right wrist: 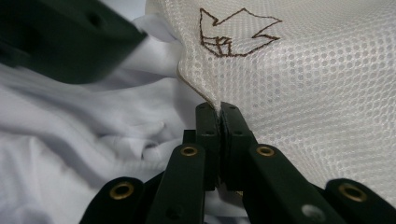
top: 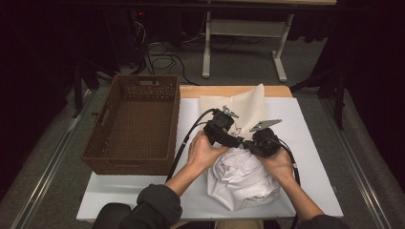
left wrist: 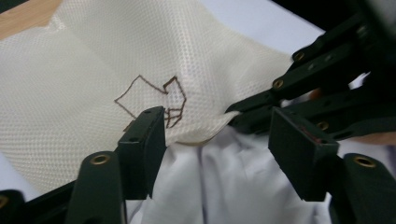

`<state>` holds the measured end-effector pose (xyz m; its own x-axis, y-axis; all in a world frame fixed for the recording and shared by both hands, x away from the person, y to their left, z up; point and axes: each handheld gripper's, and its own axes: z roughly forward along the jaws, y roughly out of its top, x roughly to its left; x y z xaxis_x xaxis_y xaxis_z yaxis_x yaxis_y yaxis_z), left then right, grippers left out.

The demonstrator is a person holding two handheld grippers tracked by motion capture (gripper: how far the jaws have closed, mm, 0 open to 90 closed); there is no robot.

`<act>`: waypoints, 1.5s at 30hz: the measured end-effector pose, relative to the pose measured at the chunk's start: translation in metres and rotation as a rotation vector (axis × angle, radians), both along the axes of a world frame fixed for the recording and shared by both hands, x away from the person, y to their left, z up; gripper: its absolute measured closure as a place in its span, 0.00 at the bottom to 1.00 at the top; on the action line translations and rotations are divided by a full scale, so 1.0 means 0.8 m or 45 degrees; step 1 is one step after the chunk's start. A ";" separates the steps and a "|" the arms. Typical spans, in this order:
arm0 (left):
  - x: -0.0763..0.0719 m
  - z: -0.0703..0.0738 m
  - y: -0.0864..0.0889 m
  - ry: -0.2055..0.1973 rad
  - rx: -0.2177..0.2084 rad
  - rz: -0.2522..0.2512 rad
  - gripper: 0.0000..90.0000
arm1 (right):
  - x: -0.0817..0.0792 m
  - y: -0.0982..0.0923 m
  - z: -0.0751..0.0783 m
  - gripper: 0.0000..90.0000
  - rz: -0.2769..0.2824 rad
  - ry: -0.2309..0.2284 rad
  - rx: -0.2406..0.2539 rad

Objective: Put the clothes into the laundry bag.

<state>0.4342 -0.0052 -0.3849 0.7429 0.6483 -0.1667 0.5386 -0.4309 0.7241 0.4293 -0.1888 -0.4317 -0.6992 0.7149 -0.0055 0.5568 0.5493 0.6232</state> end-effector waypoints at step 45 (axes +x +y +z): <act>0.044 -0.135 0.018 0.194 0.385 0.324 0.40 | -0.006 -0.019 -0.001 0.98 -0.012 -0.032 -0.008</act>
